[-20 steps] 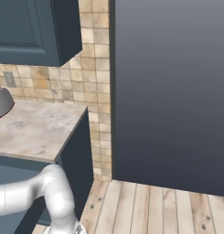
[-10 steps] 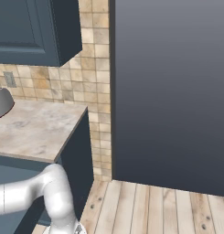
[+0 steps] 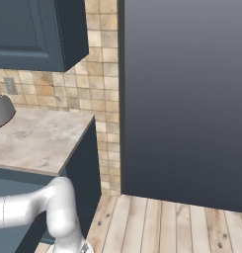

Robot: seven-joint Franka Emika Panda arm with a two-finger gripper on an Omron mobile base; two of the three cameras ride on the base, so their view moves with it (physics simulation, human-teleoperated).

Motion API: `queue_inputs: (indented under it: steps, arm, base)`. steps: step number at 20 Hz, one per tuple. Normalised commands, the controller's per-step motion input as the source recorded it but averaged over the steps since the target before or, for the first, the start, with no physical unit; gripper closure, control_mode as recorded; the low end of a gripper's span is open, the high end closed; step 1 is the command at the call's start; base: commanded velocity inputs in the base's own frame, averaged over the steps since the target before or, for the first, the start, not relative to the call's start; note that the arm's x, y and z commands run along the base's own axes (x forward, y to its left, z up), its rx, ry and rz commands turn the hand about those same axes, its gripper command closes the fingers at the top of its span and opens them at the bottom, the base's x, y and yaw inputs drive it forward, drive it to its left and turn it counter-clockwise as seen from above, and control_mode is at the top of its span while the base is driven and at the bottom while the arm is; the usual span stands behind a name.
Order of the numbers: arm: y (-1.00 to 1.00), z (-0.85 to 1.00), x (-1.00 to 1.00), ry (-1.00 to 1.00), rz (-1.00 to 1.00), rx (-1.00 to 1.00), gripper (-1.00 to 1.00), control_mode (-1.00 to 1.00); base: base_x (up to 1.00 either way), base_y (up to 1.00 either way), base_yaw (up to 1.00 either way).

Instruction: Pick up the straw from the left drawer and put it inside the smoothie cup.

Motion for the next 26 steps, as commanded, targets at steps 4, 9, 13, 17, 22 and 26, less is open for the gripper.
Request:
queue_inputs:
  steps: [4, 9, 13, 17, 22, 26]
  arm:
    - [0.2, -0.16, 0.11, 0.01, 0.0, 0.0, 1.0, -1.0]
    - [0.02, -0.17, 0.1, 0.0, 0.0, 0.0, 1.0, -1.0]
    - [0.0, -0.09, 0.01, 0.0, 0.0, 0.0, 1.0, -1.0]
    - [-0.03, -0.02, -0.13, -0.02, 0.0, 0.0, -1.0, -1.0]
    - [-0.14, 0.0, -0.16, -0.06, 0.0, 0.01, -1.0, -1.0]
    - [-0.4, 0.0, 0.0, 0.0, 0.0, 0.02, -1.0, -1.0]
  base:
    - [0.0, 0.0, 0.0]
    - [0.0, 0.0, 0.0]
    - [0.0, 0.0, 0.0]
    - [0.0, 0.0, 0.0]
    - [0.0, 0.0, 0.0]
    - [0.0, 0.0, 0.0]
